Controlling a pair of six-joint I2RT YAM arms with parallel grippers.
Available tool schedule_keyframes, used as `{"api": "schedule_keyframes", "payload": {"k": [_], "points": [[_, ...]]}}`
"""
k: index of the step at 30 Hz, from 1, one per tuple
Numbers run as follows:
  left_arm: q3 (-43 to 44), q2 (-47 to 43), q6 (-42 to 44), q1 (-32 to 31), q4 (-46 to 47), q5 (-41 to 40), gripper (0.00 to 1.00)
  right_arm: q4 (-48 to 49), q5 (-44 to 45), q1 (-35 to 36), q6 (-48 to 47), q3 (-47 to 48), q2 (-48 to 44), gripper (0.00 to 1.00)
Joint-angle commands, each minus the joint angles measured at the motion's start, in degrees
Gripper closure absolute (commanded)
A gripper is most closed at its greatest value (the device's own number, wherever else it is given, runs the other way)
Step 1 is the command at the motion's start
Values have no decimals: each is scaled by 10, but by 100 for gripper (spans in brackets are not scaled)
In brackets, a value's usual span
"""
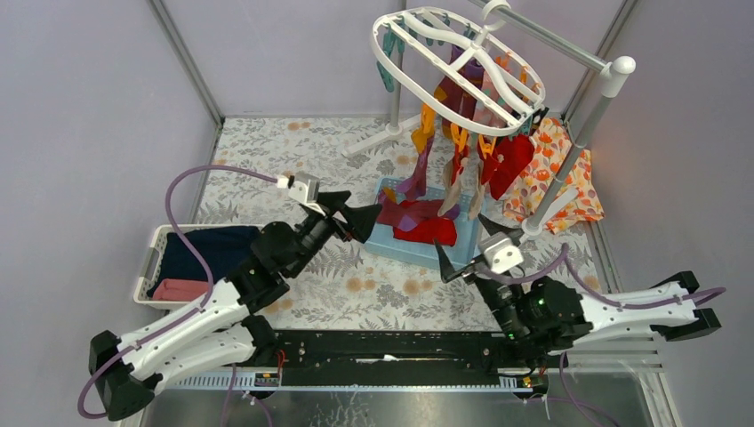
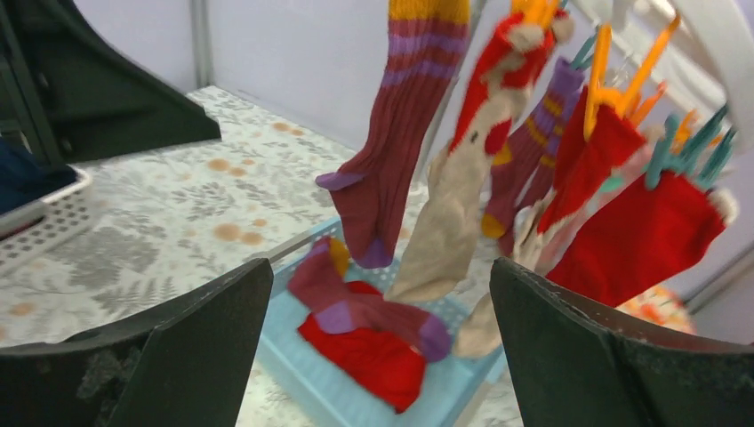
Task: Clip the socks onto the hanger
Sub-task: Clamp the sock onto the hanger, then adjust the clothesline at the center of the board.
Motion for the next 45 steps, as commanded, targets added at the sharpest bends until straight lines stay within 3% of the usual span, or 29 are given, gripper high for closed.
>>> {"api": "schedule_keyframes", "payload": {"k": [1,5,8,13,19,26,31,36,39,42,45], "points": [[-61,-9,-42,16,52,-6,1,-218,-25,4,217,-1,-40,0],[-78,-2,-72,36,45,27,1,-329,37,4,263,39,32,0],[-80,6,-95,53,18,50,1,-373,13,4,299,49,59,0],[-131,-7,-106,67,27,113,1,-430,-43,4,427,24,-18,0],[-213,-40,-114,69,110,139,4,-559,-20,4,564,6,-105,0],[-224,-46,-92,69,136,157,8,-727,12,4,671,102,4,0],[-199,-32,-67,73,130,159,9,-719,33,3,681,86,-18,0],[-174,-10,-55,102,114,164,9,-721,62,3,714,54,-152,4],[-141,26,-56,152,135,198,9,-748,106,3,753,61,-212,15],[-93,90,-58,203,161,249,9,-764,146,3,779,73,-221,17],[-65,182,-79,258,255,309,8,-806,202,3,826,93,-195,16]]}}
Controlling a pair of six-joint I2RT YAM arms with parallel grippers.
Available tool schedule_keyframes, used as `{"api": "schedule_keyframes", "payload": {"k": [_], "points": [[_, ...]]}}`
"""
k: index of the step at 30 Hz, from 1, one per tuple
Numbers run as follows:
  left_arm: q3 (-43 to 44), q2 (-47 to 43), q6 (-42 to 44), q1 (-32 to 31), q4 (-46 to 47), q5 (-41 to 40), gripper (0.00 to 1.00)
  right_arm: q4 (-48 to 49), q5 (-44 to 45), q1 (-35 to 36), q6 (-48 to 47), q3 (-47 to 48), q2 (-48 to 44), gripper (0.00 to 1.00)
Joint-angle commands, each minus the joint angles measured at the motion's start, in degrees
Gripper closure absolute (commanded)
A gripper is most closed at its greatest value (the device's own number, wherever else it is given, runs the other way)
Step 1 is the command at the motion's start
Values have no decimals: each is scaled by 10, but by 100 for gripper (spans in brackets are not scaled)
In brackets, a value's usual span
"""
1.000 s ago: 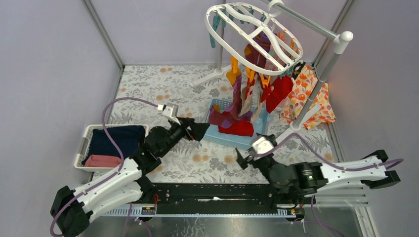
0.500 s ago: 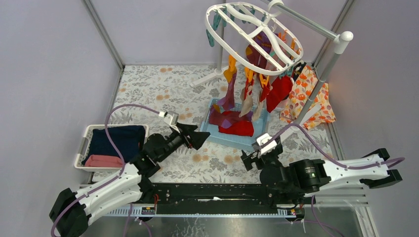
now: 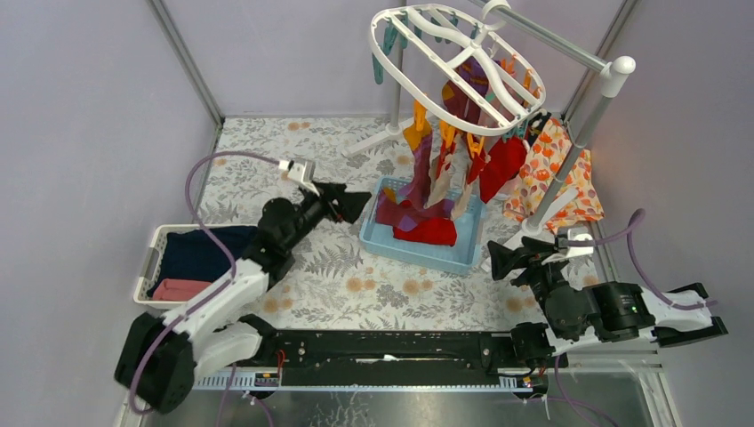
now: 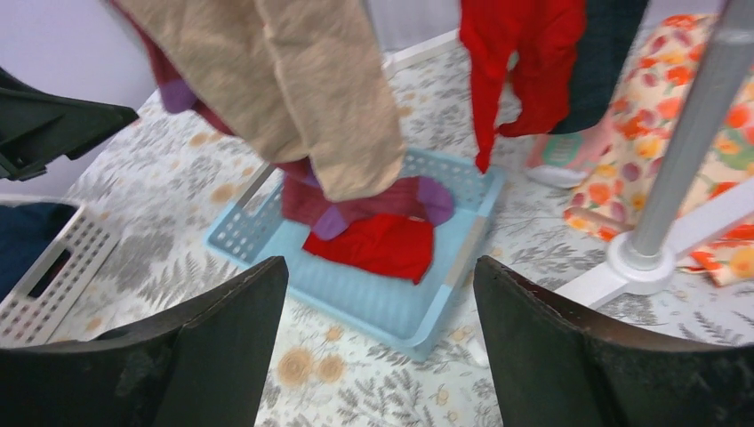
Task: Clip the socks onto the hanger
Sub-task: Adjust the clothesline at the center of the board.
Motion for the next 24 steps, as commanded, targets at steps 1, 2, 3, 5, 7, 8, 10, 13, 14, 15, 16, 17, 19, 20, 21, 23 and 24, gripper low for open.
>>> {"api": "schedule_keyframes", "payload": {"k": [1,2,3,5,7,8,10,13,14,15,16,17,19,20,21,23,24], "points": [[55,122,-20,75,166,112,8,-54,121,3,80,35,40,15],[69,157,-32,93,199,132,8,-55,141,2,76,43,49,15],[85,195,-46,108,231,150,8,-50,160,2,60,54,56,15],[112,264,-56,129,303,162,9,-17,202,2,0,70,71,15],[155,335,-49,138,360,161,8,36,217,2,-83,79,73,15],[192,375,-46,142,365,161,8,28,217,1,-79,88,71,6],[271,447,-40,148,368,177,8,38,217,0,-94,91,61,0],[388,539,-17,149,381,198,9,63,213,1,-130,80,59,0],[429,567,-8,149,360,201,9,57,206,1,-132,81,67,0],[471,592,2,149,344,205,9,35,190,1,-125,87,81,0],[509,616,13,149,333,207,9,-5,179,1,-97,97,96,0],[538,637,22,149,331,211,9,-76,174,2,-43,111,117,0],[589,677,37,149,331,219,10,-255,174,4,140,154,163,0],[613,694,45,149,328,223,11,-351,179,5,265,170,186,0],[639,717,57,149,332,230,13,-411,188,5,328,182,206,0],[670,747,65,149,355,249,17,-422,199,8,336,186,231,0],[698,764,61,149,361,254,18,-422,203,9,337,189,240,0]]}}
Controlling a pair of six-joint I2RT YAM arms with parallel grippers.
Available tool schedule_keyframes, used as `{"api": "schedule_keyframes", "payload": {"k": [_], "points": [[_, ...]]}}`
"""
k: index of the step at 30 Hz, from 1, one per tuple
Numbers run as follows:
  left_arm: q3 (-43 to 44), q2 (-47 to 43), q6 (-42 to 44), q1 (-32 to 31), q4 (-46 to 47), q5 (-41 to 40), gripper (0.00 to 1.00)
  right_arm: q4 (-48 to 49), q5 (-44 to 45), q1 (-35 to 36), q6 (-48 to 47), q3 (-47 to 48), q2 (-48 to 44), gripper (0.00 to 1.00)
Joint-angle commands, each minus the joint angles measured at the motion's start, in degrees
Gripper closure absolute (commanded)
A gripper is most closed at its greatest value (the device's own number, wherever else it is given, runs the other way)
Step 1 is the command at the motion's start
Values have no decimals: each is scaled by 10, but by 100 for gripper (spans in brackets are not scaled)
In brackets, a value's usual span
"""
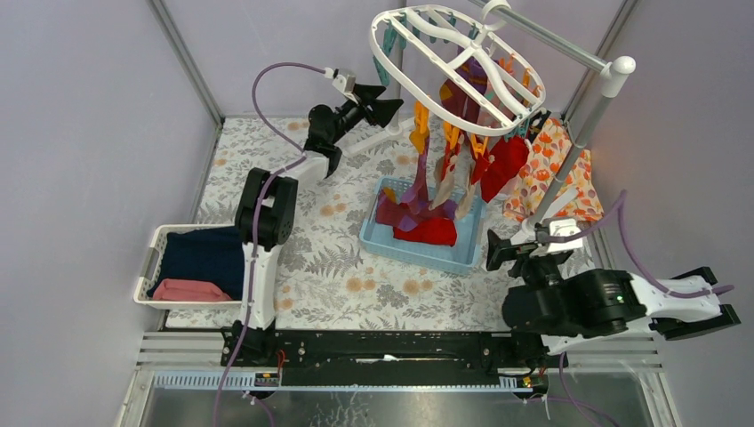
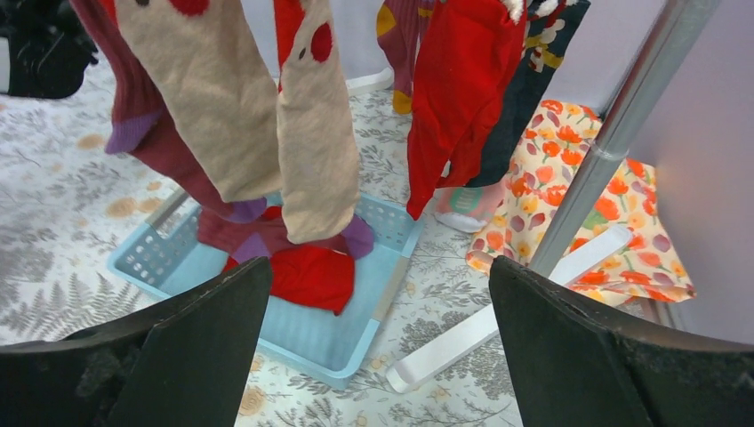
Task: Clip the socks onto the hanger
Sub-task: Adjust the clothesline at the center of the board.
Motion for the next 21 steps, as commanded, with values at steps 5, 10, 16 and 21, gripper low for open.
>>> {"api": "schedule_keyframes", "payload": {"k": [5,10,16,21], "points": [[170,132,64,3,17,22,20,-169,113,10,196,33,47,0],[277,206,75,2,-4,-33,21,-167,111,12,215,24,49,0],[382,285,99,-11,-21,-71,25,-168,112,13,232,17,55,0],[444,337,132,-22,-24,-102,26,-168,107,13,236,17,55,0]]}}
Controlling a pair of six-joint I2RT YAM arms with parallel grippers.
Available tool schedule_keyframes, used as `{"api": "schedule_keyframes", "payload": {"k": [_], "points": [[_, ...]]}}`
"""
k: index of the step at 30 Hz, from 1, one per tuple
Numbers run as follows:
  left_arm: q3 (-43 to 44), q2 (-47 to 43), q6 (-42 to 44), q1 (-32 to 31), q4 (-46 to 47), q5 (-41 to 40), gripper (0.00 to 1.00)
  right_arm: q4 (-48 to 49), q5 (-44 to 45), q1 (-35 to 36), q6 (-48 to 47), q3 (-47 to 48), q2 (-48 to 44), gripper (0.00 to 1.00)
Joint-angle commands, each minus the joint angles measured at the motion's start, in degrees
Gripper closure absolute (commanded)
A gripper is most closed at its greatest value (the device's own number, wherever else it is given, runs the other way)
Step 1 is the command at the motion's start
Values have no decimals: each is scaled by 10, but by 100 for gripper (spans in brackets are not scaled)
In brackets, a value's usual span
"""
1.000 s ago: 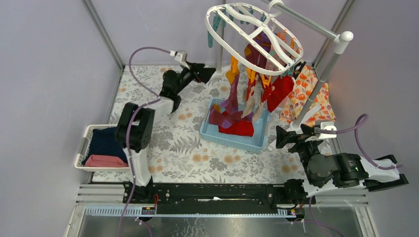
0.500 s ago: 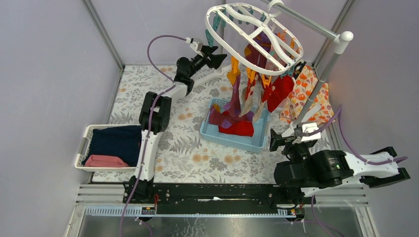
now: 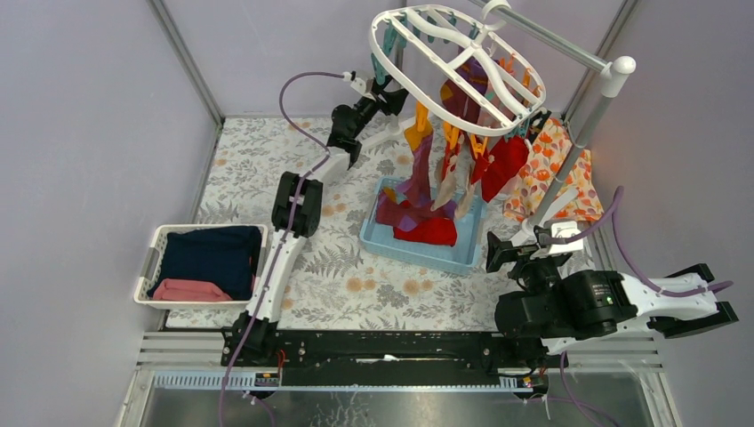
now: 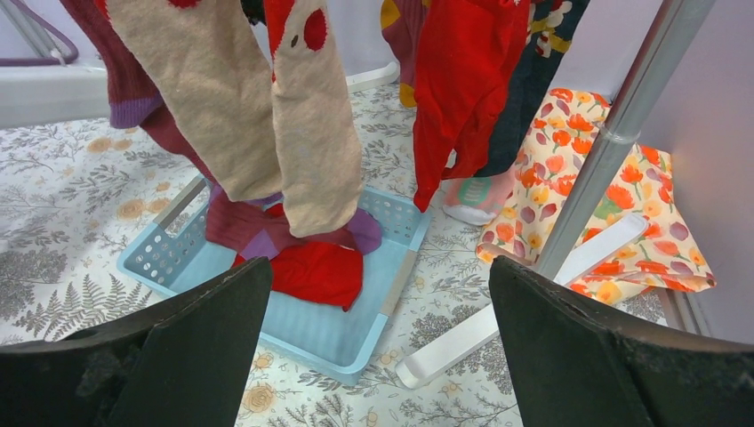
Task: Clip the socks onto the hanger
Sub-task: Adjust the clothesline at the center of the board.
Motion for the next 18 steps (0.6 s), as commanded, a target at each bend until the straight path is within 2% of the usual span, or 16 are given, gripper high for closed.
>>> {"api": "schedule_keyframes", "payload": {"k": [1,11,15,18], "points": [[56,42,49,-16,0,-50,28,-6,106,6,35,8,6,0],[136,108,67,-37,25,-157,43,-7,97,6,50,9,17,0],[156,125,67,-43,28,-181,65,-7,93,6,54,8,10,0],[156,125,66,-43,31,-185,76,-7,90,6,52,7,6,0]]}}
